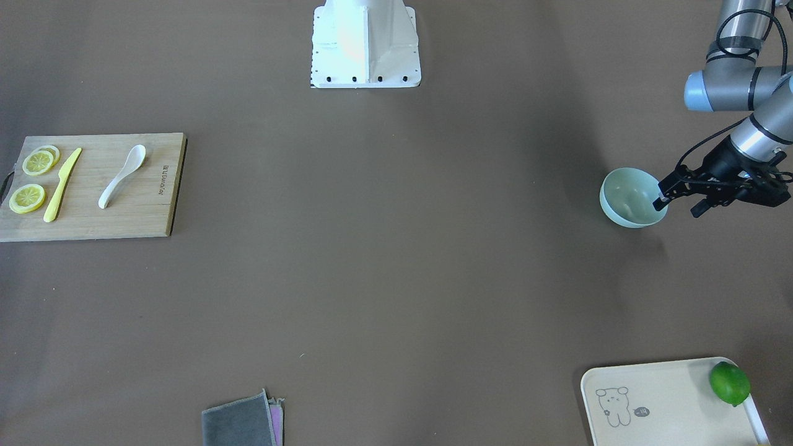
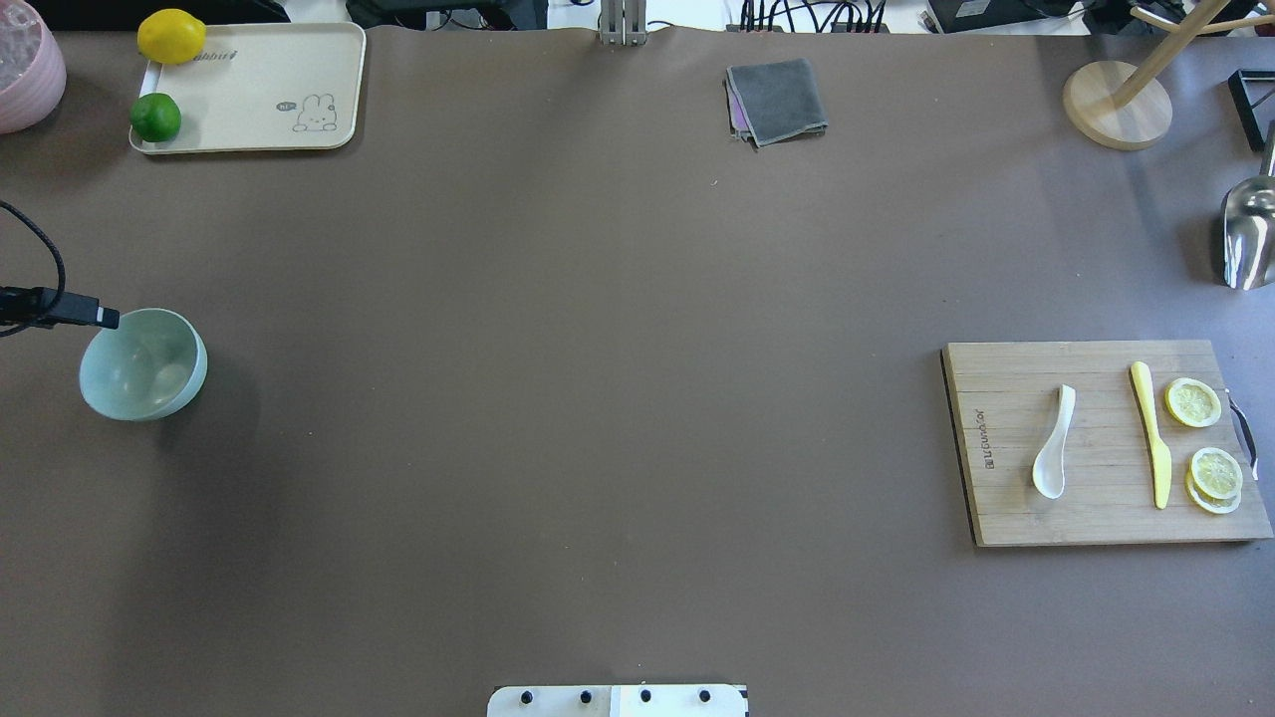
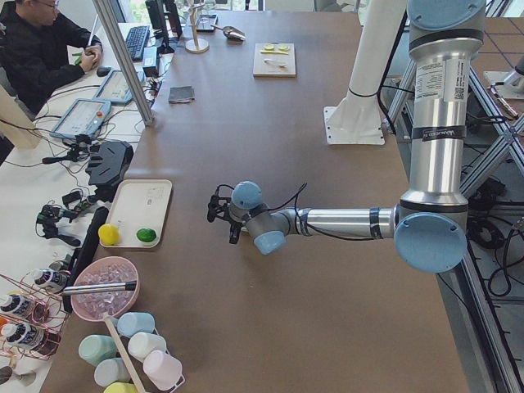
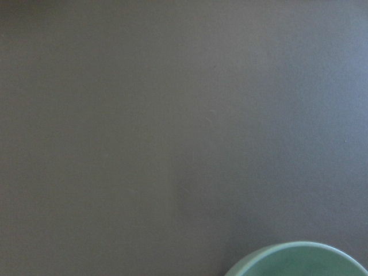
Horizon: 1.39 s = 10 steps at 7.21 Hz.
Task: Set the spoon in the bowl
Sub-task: 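Reach the left gripper to the pale green bowl and grasp its rim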
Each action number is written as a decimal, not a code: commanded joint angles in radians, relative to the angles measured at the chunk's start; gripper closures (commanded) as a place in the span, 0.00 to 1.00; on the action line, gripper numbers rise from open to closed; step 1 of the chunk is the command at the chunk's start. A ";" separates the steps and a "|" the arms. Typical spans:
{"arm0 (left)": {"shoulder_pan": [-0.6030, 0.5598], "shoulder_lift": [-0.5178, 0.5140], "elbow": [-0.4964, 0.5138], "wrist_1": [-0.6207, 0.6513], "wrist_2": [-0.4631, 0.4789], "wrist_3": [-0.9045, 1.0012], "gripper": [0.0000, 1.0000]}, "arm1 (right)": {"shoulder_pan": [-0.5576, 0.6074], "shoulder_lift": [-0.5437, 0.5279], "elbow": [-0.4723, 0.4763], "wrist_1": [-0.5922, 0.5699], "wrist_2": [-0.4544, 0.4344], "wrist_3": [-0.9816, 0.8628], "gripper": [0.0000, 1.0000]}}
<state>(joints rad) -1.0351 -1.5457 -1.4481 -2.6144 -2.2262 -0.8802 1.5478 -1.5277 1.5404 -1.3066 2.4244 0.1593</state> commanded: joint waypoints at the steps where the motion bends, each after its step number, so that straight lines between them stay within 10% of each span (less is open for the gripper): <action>1: 0.053 0.001 0.025 -0.071 -0.013 -0.032 0.22 | -0.001 0.027 -0.009 -0.003 0.004 0.017 0.00; 2: 0.058 0.001 0.023 -0.087 -0.057 -0.034 0.99 | 0.000 0.034 -0.008 -0.005 0.004 0.020 0.00; 7: -0.130 -0.101 -0.045 0.150 -0.312 -0.102 1.00 | 0.000 0.040 -0.008 -0.003 0.012 0.043 0.00; 10: -0.100 -0.366 -0.086 0.377 -0.239 -0.296 1.00 | 0.000 0.037 -0.006 -0.002 0.015 0.052 0.00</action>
<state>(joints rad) -1.1537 -1.7978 -1.5261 -2.3301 -2.5036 -1.1007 1.5478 -1.4894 1.5320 -1.3097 2.4404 0.2047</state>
